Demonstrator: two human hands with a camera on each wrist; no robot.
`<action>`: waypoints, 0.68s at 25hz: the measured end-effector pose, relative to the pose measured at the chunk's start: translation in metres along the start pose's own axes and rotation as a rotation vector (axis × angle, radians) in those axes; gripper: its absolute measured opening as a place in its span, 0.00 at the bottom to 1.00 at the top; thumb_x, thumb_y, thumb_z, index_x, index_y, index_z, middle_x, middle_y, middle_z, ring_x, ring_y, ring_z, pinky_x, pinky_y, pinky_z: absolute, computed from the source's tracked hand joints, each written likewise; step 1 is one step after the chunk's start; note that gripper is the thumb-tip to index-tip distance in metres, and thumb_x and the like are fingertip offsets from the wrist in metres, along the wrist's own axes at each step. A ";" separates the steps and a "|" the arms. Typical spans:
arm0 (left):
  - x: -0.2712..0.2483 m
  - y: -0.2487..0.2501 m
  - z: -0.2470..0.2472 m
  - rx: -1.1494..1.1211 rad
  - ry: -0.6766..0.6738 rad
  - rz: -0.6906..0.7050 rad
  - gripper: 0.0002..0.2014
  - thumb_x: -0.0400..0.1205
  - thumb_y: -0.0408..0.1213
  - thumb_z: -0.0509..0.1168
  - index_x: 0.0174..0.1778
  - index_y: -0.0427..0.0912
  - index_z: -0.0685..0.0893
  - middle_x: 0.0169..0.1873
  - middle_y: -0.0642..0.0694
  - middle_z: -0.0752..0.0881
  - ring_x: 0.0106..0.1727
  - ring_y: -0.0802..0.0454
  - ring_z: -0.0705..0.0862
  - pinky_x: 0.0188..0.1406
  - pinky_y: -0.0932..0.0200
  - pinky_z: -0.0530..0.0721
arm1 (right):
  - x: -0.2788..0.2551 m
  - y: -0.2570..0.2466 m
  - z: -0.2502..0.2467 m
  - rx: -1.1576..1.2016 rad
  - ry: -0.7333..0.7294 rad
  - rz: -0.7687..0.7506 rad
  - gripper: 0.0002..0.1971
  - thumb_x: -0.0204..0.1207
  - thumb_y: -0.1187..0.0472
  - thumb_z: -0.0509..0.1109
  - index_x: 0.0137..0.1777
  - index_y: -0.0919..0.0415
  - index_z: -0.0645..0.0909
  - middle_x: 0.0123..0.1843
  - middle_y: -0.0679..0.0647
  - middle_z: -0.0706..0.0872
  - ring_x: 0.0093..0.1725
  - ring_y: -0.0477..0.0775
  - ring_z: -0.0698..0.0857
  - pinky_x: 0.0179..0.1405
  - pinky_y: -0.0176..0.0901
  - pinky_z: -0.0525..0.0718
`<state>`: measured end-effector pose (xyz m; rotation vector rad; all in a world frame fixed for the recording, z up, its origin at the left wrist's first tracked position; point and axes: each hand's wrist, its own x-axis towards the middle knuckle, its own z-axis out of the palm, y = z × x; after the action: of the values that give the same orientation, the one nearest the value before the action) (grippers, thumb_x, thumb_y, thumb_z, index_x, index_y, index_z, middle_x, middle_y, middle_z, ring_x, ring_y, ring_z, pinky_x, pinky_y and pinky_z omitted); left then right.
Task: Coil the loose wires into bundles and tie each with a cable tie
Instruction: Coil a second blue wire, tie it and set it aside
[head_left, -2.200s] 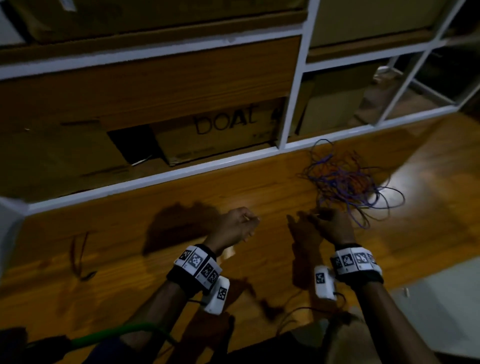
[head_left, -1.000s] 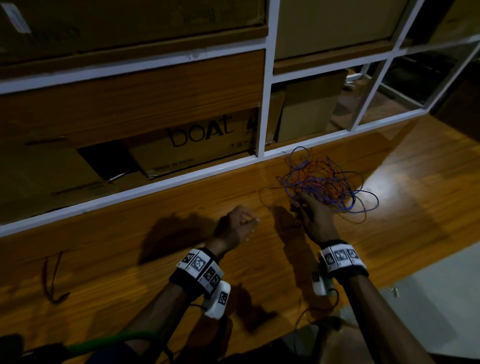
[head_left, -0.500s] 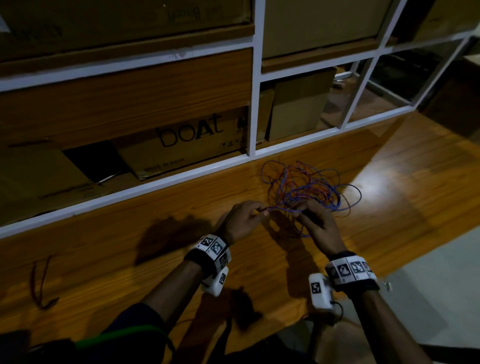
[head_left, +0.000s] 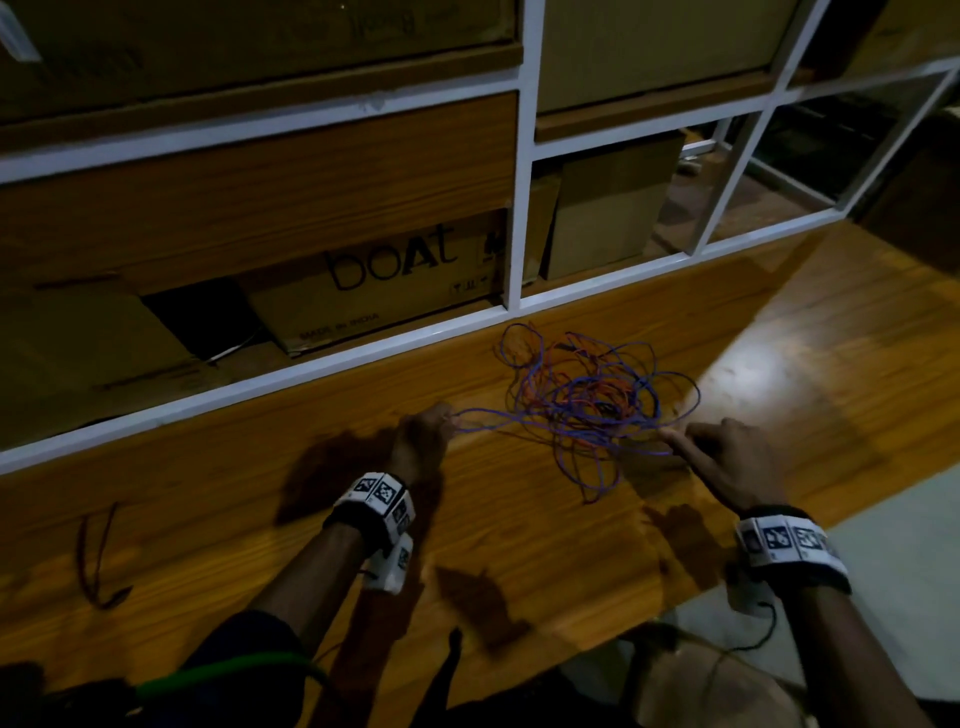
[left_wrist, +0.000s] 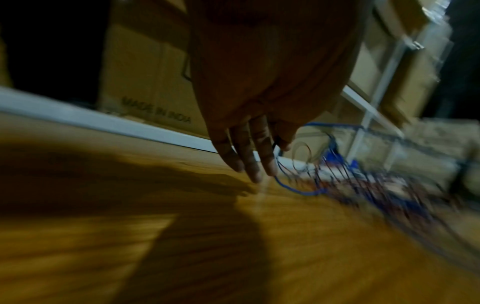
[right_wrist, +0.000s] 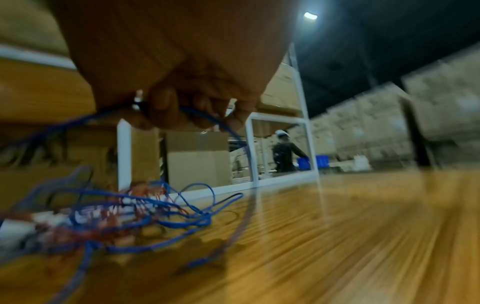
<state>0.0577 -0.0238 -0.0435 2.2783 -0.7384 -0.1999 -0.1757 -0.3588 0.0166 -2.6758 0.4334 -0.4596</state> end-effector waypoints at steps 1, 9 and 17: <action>0.001 -0.006 0.005 0.012 -0.037 0.014 0.23 0.83 0.56 0.46 0.43 0.44 0.80 0.35 0.41 0.89 0.35 0.40 0.89 0.28 0.56 0.81 | -0.002 0.000 -0.003 -0.035 -0.020 -0.028 0.29 0.78 0.29 0.57 0.26 0.50 0.77 0.23 0.43 0.71 0.26 0.46 0.74 0.24 0.39 0.64; 0.007 -0.008 0.015 -0.183 -0.197 -0.221 0.35 0.71 0.63 0.62 0.66 0.39 0.78 0.53 0.34 0.89 0.51 0.33 0.89 0.50 0.38 0.88 | 0.014 -0.074 -0.016 0.297 -0.035 -0.019 0.17 0.83 0.42 0.64 0.38 0.50 0.82 0.29 0.48 0.84 0.32 0.42 0.81 0.31 0.50 0.74; -0.055 0.069 -0.036 -0.656 -0.247 -0.139 0.14 0.86 0.50 0.64 0.63 0.49 0.82 0.47 0.50 0.94 0.47 0.48 0.92 0.40 0.59 0.84 | 0.039 -0.154 0.028 1.065 -0.185 0.231 0.09 0.88 0.62 0.63 0.49 0.68 0.78 0.28 0.55 0.83 0.20 0.50 0.77 0.21 0.41 0.75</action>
<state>-0.0066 -0.0108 0.0264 1.6878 -0.5303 -0.6913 -0.0946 -0.2288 0.0669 -1.5965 0.3060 -0.2526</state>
